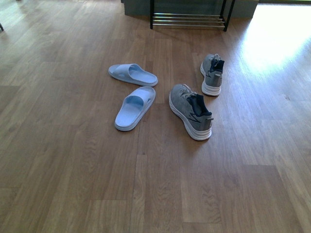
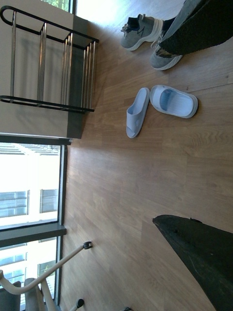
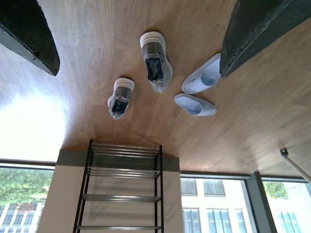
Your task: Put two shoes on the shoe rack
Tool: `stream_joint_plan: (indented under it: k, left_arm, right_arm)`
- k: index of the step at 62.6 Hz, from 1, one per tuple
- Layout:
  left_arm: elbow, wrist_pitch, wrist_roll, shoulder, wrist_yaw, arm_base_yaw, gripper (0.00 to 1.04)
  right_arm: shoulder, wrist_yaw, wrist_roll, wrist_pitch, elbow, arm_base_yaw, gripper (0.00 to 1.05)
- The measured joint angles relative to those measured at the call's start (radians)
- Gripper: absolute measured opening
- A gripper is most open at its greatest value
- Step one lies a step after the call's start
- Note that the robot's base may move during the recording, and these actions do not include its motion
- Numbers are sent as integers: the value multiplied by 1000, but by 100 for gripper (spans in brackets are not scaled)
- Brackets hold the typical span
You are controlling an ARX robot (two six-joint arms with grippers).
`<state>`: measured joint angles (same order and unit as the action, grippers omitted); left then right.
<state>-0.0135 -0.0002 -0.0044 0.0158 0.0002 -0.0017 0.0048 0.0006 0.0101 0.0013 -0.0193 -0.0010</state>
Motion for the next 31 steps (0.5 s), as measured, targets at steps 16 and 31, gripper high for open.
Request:
stream_joint_plan:
  k: [16, 31]
  left_arm:
    - [0, 0, 0, 0, 0, 0, 95]
    - [0, 0, 0, 0, 0, 0, 95]
  right_arm:
    - [0, 0, 0, 0, 0, 0, 95]
    - [0, 0, 0, 0, 0, 0, 95]
